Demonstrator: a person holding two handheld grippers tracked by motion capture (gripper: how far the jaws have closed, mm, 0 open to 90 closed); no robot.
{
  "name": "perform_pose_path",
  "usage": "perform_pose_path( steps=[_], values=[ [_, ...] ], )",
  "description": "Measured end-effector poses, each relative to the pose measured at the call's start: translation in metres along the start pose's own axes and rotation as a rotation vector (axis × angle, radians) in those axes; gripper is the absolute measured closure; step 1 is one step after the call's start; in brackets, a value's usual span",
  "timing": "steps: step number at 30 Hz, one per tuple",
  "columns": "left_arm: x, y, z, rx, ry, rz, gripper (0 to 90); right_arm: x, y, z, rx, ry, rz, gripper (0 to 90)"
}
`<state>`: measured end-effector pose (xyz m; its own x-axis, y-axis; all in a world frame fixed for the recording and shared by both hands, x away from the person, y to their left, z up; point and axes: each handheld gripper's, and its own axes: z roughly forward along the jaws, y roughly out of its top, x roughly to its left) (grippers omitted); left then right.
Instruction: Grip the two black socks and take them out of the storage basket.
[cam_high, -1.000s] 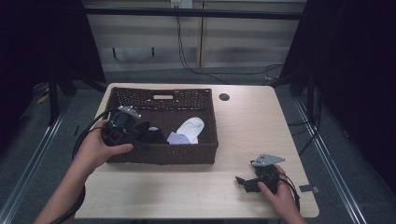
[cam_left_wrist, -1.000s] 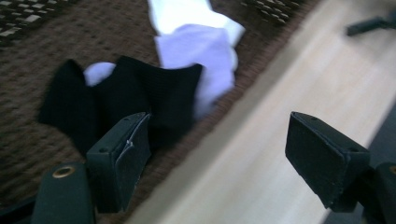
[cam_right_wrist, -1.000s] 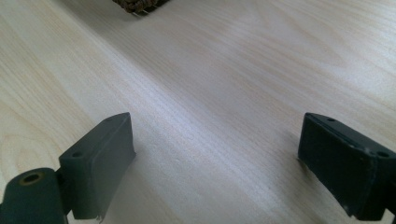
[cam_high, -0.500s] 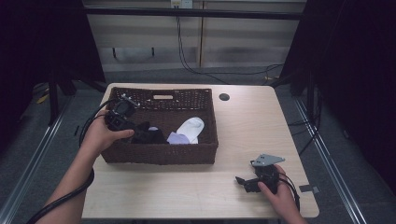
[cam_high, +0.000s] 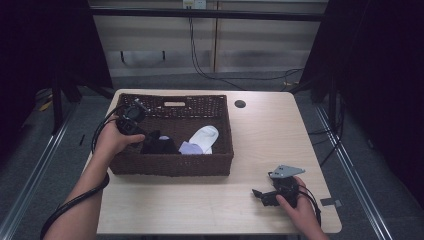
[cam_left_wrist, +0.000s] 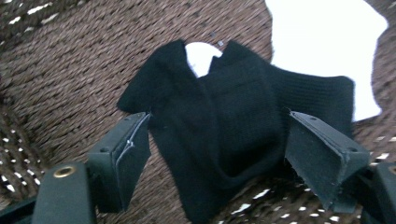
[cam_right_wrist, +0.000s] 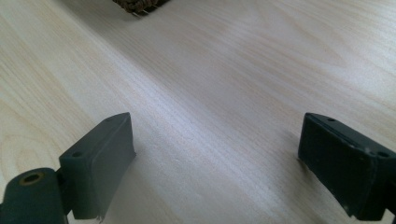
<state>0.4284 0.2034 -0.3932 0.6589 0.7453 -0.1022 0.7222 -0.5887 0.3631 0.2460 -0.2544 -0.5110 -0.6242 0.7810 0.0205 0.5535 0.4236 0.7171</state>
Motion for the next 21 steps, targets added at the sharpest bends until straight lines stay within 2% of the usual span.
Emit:
perform_pose_path(
  steps=[3,4,5,6,8,11,12,14,15,16,17,18,21],
  values=[
    [0.003,0.000,0.004,0.014,0.000,-0.019,22.3,0.000,0.000,0.000,0.001,0.000,0.000,10.0],
    [0.004,0.000,0.006,0.026,-0.002,-0.008,22.9,0.000,0.000,0.000,0.000,0.000,0.000,9.9],
    [0.004,-0.001,0.008,0.029,0.002,-0.016,22.9,0.000,0.000,0.000,0.000,0.000,0.000,9.9],
    [0.004,0.000,0.009,0.037,0.022,-0.004,23.6,0.000,0.000,0.000,0.001,0.000,0.000,10.0],
    [0.004,0.000,0.012,0.044,0.012,-0.006,26.5,0.000,0.000,0.000,0.000,0.000,0.000,9.9],
    [0.004,-0.001,0.018,0.070,0.010,0.005,36.5,0.000,0.000,0.000,0.001,0.000,0.000,10.0],
    [0.003,-0.001,0.020,0.092,0.013,0.010,55.3,0.000,0.000,0.000,0.000,0.000,0.000,10.0],
    [0.004,-0.001,0.022,0.123,0.027,0.026,56.9,0.000,0.000,0.000,0.000,0.000,0.000,10.0],
    [0.004,-0.002,0.023,0.138,0.009,0.015,68.3,0.000,0.000,0.000,0.000,0.000,0.000,10.0],
    [0.004,-0.001,0.023,0.148,0.005,0.018,73.7,0.000,0.000,0.000,0.001,0.000,0.000,10.0],
    [0.004,-0.001,0.023,0.159,-0.008,0.015,85.1,0.000,0.000,0.000,0.001,0.000,0.000,9.9],
    [0.005,0.000,0.022,0.164,-0.008,0.010,88.0,0.000,0.000,0.000,0.001,0.001,0.000,10.0],
    [0.005,0.002,0.016,0.181,-0.022,0.004,88.8,0.000,0.000,0.000,0.000,0.000,0.000,10.0]
  ],
)
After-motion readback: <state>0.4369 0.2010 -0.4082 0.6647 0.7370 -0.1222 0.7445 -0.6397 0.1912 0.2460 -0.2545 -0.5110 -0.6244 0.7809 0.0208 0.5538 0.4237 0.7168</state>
